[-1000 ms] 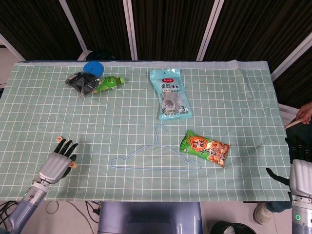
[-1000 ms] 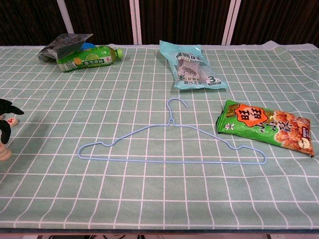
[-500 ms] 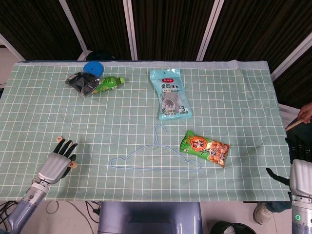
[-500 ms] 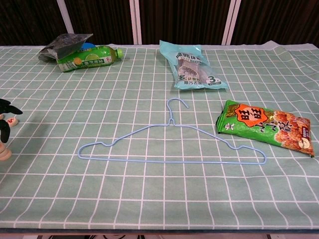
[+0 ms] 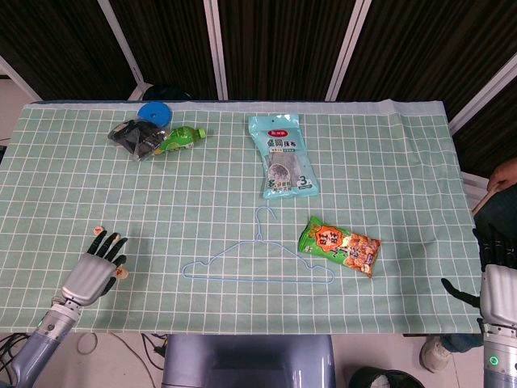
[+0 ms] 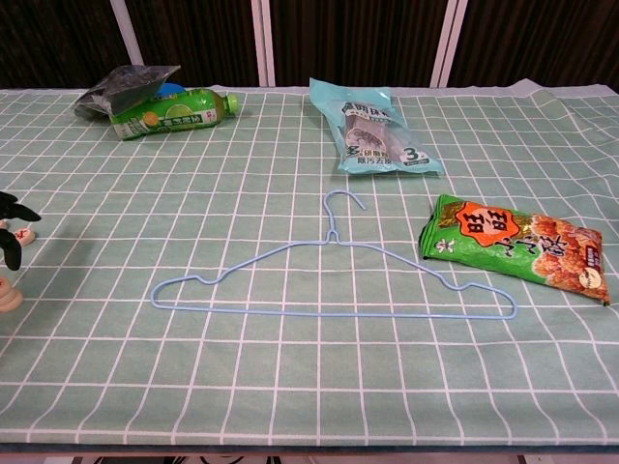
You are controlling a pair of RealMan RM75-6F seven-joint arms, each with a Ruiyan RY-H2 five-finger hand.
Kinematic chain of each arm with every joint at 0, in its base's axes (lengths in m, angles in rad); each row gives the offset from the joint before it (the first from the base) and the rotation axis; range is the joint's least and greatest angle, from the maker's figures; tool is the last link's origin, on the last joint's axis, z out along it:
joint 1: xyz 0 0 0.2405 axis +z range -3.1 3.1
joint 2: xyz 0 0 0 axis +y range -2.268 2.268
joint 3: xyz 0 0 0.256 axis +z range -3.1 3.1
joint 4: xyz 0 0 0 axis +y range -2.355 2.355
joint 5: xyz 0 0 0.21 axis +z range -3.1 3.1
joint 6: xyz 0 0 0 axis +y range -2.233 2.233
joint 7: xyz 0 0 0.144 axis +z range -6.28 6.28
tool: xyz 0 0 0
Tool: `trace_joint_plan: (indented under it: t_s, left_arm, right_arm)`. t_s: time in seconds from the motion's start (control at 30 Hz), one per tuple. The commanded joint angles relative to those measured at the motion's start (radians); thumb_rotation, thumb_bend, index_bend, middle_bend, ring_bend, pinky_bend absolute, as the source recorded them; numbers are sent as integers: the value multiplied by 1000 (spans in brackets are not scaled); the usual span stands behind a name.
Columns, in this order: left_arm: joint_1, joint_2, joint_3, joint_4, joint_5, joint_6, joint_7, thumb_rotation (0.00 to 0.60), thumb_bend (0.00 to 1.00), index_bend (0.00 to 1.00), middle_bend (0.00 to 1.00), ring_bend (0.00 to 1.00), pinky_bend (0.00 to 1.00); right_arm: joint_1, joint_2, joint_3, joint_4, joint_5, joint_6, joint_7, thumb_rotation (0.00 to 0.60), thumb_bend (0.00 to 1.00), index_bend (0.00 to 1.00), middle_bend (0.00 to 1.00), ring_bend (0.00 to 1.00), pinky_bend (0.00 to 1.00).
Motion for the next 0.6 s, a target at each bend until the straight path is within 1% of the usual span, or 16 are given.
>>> trace_joint_plan:
  t_s: [0.03, 0.13, 0.33, 0.5, 0.6]
  left_arm:
    - [7, 11, -7, -11, 7, 27, -8, 600, 329, 374, 104, 0, 33]
    - [10, 25, -21, -11, -3, 41, -18, 600, 328, 356, 104, 0, 33]
    - [-23, 30, -71, 21, -53, 0, -46, 600, 328, 350, 104, 0, 37]
    - [-63, 0, -115, 77, -102, -59, -78, 600, 328, 366, 104, 0, 49]
    - [-86, -27, -131, 114, -128, -99, -94, 600, 328, 382, 105, 0, 49]
  right_arm:
    - [0, 0, 0, 0, 0, 0, 0, 600, 205, 104, 25, 55, 0]
    - [0, 0, 0, 0, -1, 0, 0, 600, 205, 104, 25, 55, 0]
    - [0, -1, -2, -1, -1, 0, -4, 600, 205, 104, 25, 55, 0]
    - [-1, -1, 1, -3, 5, 0, -4, 600, 204, 103, 25, 55, 0]
    - [-1, -1, 2, -3, 6, 1, -6, 600, 205, 104, 25, 55, 0]
